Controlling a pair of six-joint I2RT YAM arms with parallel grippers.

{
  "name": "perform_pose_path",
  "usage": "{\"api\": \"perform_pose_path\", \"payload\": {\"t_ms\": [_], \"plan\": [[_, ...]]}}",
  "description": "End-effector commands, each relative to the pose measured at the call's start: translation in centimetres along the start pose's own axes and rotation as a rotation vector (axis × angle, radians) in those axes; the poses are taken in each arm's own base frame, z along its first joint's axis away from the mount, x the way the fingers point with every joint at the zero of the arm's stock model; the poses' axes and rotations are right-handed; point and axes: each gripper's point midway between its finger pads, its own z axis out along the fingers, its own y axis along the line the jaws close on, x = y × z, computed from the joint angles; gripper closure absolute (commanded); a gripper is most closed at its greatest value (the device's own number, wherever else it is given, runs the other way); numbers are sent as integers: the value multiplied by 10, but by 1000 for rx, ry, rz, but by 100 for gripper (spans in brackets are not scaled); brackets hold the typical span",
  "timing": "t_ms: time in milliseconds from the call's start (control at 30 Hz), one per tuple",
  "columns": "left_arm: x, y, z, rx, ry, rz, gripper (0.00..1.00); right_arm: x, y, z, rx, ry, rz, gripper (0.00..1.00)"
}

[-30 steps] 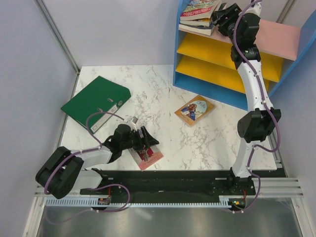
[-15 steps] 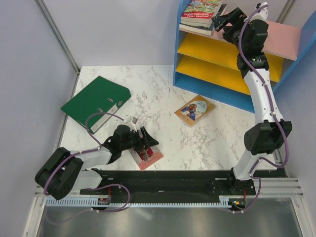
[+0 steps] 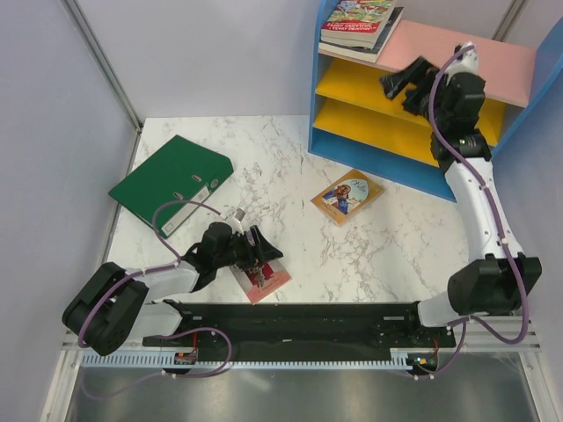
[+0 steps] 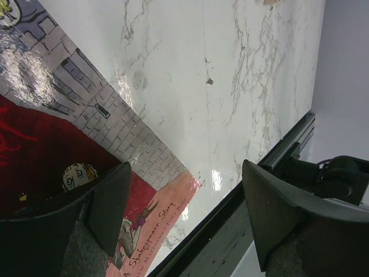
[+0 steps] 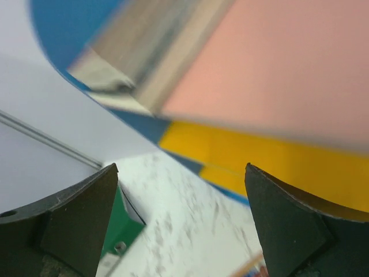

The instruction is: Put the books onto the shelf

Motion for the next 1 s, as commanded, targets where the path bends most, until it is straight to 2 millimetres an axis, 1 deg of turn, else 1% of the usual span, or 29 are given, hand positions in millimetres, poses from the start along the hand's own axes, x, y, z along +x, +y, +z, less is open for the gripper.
{"api": "perform_pose_path", "payload": {"t_ms": [0, 33, 67, 100, 133, 167, 233, 267, 333, 367, 433, 467, 500, 533, 567, 600, 667, 700, 733, 767, 800, 833, 867, 900, 933, 967], "plan": [[0, -3, 1, -13, 27, 37, 15, 136, -104, -57, 321, 381, 3, 2], [1, -2, 1, -18, 34, 40, 16, 134, -101, -71, 318, 369, -4, 2], [-4, -8, 2, -9, 29, 48, 16, 161, -115, -85, 350, 425, 4, 2], [-6, -9, 3, -11, 28, 59, 16, 171, -118, -93, 353, 444, 10, 2], [-4, -7, 3, -27, 41, 58, 16, 176, -118, -103, 352, 449, 15, 2], [-9, -12, 4, -19, 35, 65, 16, 201, -131, -117, 382, 501, 33, 2], [-11, -12, 7, -32, 46, 77, 16, 218, -136, -131, 394, 524, 60, 2], [-20, -21, 10, -21, 37, 88, 16, 241, -146, -143, 421, 569, 92, 2], [-24, -24, 16, -27, 48, 100, 16, 258, -152, -151, 427, 589, 122, 2], [-33, -34, 20, -13, 40, 112, 16, 275, -159, -161, 450, 618, 155, 2], [-39, -39, 26, -13, 45, 123, 16, 286, -160, -162, 437, 620, 197, 2], [-45, -42, 33, -18, 49, 125, 16, 297, -162, -167, 437, 633, 223, 2], [-46, -44, 36, -19, 57, 130, 16, 298, -159, -162, 419, 608, 263, 2], [-50, -46, 40, -17, 55, 131, 16, 303, -159, -161, 413, 613, 292, 2], [-53, -47, 48, -22, 65, 128, 16, 313, -158, -165, 398, 633, 327, 2], [-54, -48, 52, -20, 71, 124, 16, 318, -158, -160, 394, 626, 367, 5], [-59, -50, 63, -23, 79, 119, 17, 331, -159, -161, 394, 656, 413, 7], [-60, -50, 68, -24, 80, 118, 17, 334, -160, -154, 382, 646, 431, 8], [-68, -57, 73, -12, 67, 125, 17, 338, -161, -153, 381, 652, 449, 9], [-73, -60, 78, -12, 57, 129, 17, 341, -161, -151, 374, 658, 464, 11], [-73, -54, 87, -29, 66, 121, 17, 346, -164, -147, 370, 658, 476, 14], [-85, -64, 93, -12, 48, 129, 17, 349, -164, -146, 372, 657, 501, 15], [-88, -65, 100, -12, 54, 124, 18, 350, -165, -144, 371, 654, 505, 16], [-84, -57, 111, -32, 80, 109, 19, 353, -167, -141, 370, 649, 516, 19], [-95, -67, 120, -14, 70, 111, 20, 354, -168, -139, 373, 645, 528, 20], [-97, -70, 127, -8, 77, 103, 21, 356, -171, -136, 380, 642, 534, 21]]}}
